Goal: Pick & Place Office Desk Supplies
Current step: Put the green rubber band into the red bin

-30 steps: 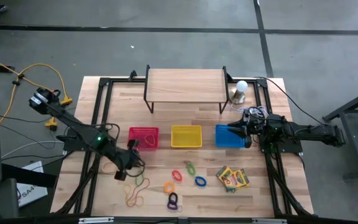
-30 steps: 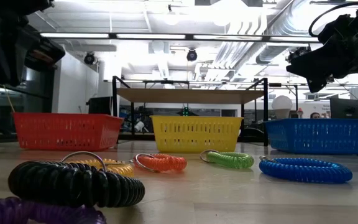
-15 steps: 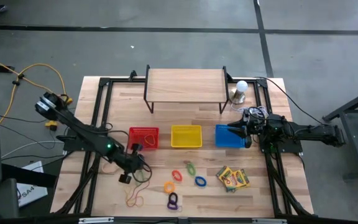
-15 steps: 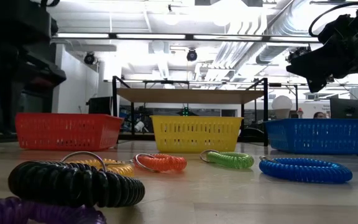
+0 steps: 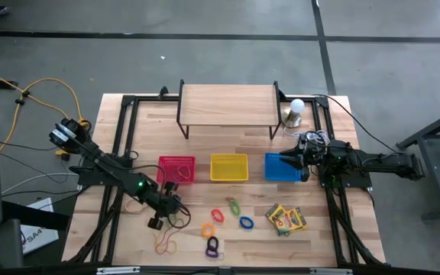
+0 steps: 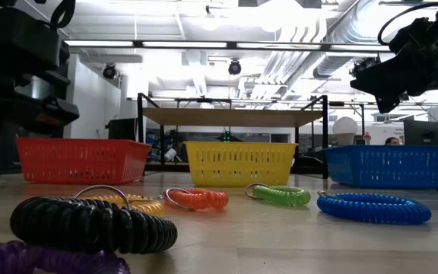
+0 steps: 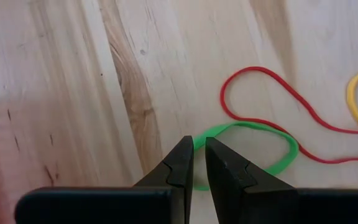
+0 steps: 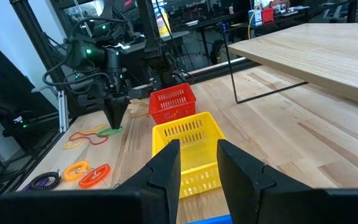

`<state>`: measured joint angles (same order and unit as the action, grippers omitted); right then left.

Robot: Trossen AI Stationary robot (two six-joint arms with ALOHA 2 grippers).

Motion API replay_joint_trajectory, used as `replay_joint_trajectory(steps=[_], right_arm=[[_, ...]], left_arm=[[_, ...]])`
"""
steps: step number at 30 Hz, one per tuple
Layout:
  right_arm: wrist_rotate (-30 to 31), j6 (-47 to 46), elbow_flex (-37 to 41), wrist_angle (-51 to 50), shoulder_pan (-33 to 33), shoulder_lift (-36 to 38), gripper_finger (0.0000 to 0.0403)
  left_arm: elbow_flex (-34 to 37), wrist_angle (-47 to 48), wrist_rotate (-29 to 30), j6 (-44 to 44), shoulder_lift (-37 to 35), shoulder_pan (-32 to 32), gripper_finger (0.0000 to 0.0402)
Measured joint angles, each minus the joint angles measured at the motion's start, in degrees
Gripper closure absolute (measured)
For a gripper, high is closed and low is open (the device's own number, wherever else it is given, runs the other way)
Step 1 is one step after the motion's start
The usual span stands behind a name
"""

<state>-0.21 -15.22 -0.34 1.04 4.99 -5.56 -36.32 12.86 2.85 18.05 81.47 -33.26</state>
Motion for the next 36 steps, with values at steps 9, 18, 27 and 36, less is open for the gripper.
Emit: replay_joint_trajectory(steps=[9, 18, 27, 36], right_arm=[[0.00, 0.00, 0.00, -0.02, 0.00, 0.00, 0.0309], [0.00, 0.00, 0.00, 0.00, 0.00, 0.00, 0.0309], [0.01, 0.00, 0.00, 0.00, -0.02, 0.00, 0.0309], [0.00, 0.00, 0.02, 0.00, 0.00, 0.00, 0.0309]], left_arm=[[0.02, -0.06, -0.02, -0.24, 0.00, 0.00, 0.0361], [0.02, -0.02, 0.11, -0.63, 0.00, 0.00, 0.0322], [0.07, 0.81, 1.93, -1.78, 0.15, 0.02, 0.0318], [0.09, 1.03, 1.92, -1.75, 1.74, -0.32, 0.0318]])
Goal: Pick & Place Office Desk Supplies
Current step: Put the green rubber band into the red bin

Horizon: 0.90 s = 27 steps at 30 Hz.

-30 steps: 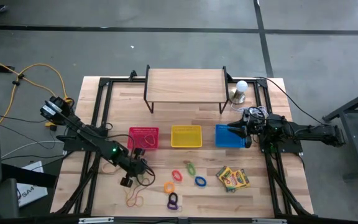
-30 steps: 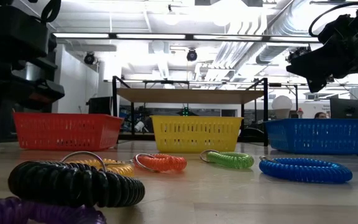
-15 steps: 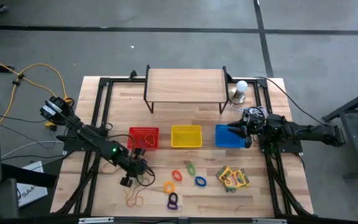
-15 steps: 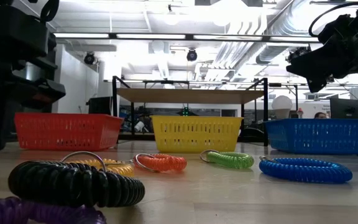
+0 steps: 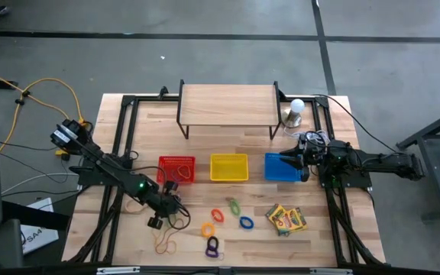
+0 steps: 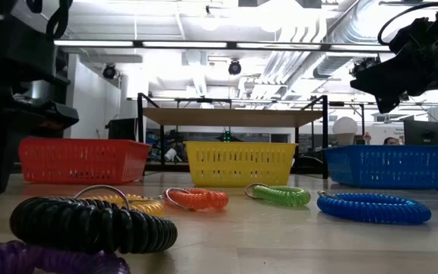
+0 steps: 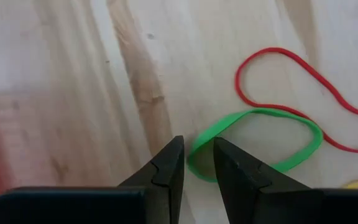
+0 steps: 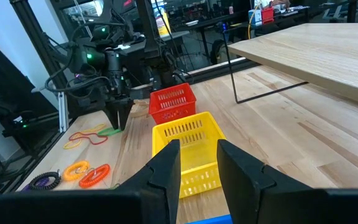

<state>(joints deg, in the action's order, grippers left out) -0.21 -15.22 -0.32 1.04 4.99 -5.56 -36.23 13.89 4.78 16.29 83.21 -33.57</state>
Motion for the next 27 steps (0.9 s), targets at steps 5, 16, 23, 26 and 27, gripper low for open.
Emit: replay_joint_trajectory(steps=[5, 16, 23, 26, 27], right_arm=[[0.02, 0.00, -0.02, 0.00, -0.02, -0.02, 0.0309], [0.02, 0.01, -0.02, 0.00, 0.00, -0.01, 0.0309], [0.02, 0.00, -0.02, 0.00, 0.00, -0.02, 0.0309], [0.02, 0.00, -0.02, 0.00, -0.01, 0.00, 0.0309], [0.02, 0.00, 0.00, -0.01, -0.01, 0.00, 0.0309]], left_arm=[[-0.02, 0.00, 0.00, 0.07, 0.20, -0.01, 0.0318], [-0.02, 0.07, 0.00, 0.17, 0.21, -0.01, 0.0319], [-0.04, 0.24, 0.12, 0.55, 0.23, 0.03, 0.0363], [-0.04, 0.26, 0.31, 0.50, 0.23, 0.03, 0.0391], [-0.04, 0.25, 0.31, 0.50, 0.23, 0.03, 0.0396]])
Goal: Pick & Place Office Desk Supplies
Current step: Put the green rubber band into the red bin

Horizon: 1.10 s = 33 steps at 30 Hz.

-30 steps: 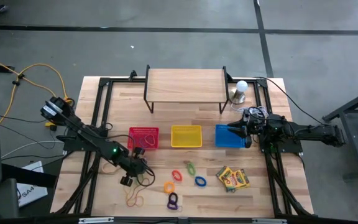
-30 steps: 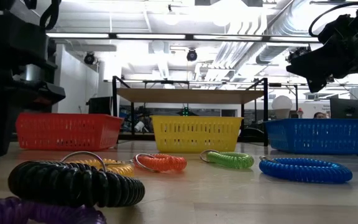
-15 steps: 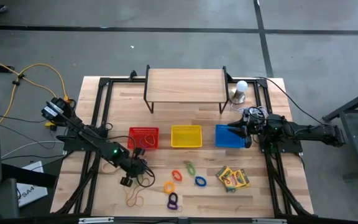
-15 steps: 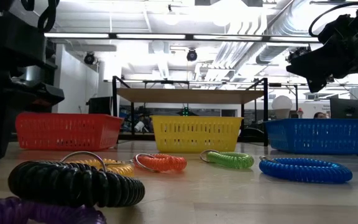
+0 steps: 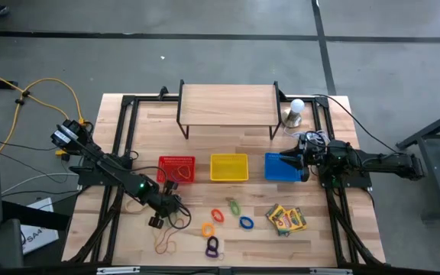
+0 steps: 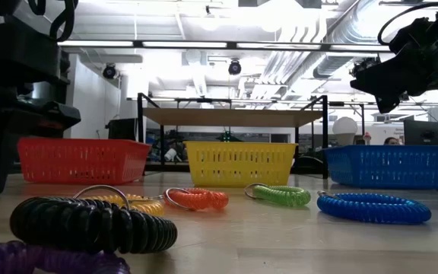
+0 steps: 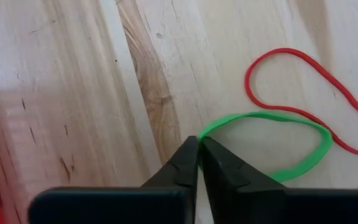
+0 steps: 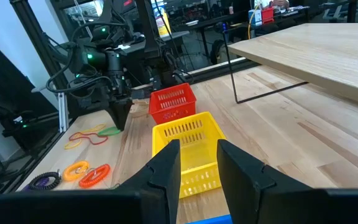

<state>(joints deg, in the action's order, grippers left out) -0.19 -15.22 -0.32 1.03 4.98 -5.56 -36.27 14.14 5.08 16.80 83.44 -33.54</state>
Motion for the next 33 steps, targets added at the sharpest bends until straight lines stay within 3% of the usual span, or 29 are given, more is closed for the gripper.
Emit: replay_joint_trajectory(steps=[8, 21, 33], right_arm=[[0.00, 0.00, -0.01, 0.01, 0.01, 0.00, 0.0309], [0.00, 0.02, 0.00, 0.01, -0.01, -0.02, 0.0309], [0.00, 0.00, -0.01, 0.01, 0.00, 0.00, 0.0309]], left_arm=[[0.05, 0.24, -0.76, -0.01, -1.28, -0.02, 0.0400], [0.07, -0.01, -0.42, -3.06, -15.06, 1.64, 0.0401], [0.07, -0.01, 2.18, -2.34, -15.50, 3.66, 0.0401]])
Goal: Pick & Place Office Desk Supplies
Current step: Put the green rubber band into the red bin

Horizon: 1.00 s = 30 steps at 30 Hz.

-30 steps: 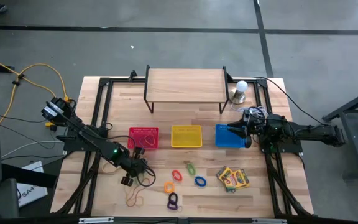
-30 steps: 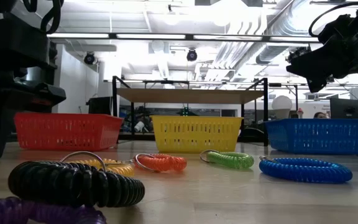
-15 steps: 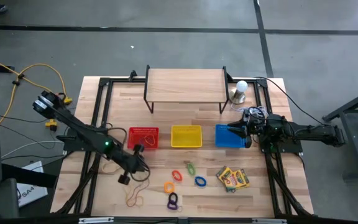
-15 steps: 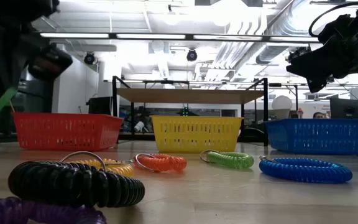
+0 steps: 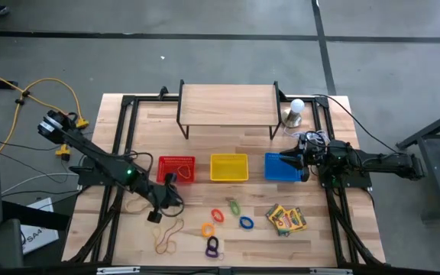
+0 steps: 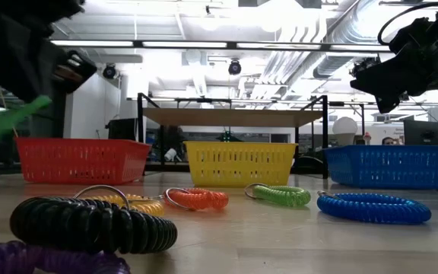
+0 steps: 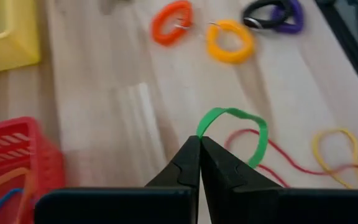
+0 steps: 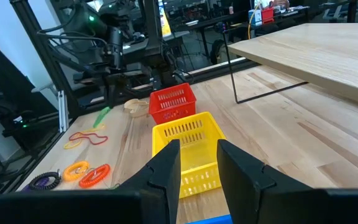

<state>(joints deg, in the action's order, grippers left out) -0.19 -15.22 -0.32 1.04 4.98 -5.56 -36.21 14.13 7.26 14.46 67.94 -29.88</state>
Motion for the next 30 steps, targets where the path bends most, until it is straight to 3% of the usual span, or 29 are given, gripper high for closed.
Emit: replay_joint_trajectory(steps=[7, 22, 30], right_arm=[[0.00, 0.00, 0.01, 0.00, -0.01, -0.02, 0.0309], [0.00, 0.00, -0.01, 0.00, 0.01, -0.02, 0.0309], [0.00, 0.00, 0.01, -0.02, -0.01, -0.02, 0.0309]], left_arm=[[-0.02, 0.53, 0.13, 2.18, -1.26, 6.77, 0.0401], [-0.04, 12.33, 0.40, 0.69, -11.54, 24.67, 0.0401], [-0.07, 14.86, 0.38, 0.09, -12.01, 29.91, 0.0401]])
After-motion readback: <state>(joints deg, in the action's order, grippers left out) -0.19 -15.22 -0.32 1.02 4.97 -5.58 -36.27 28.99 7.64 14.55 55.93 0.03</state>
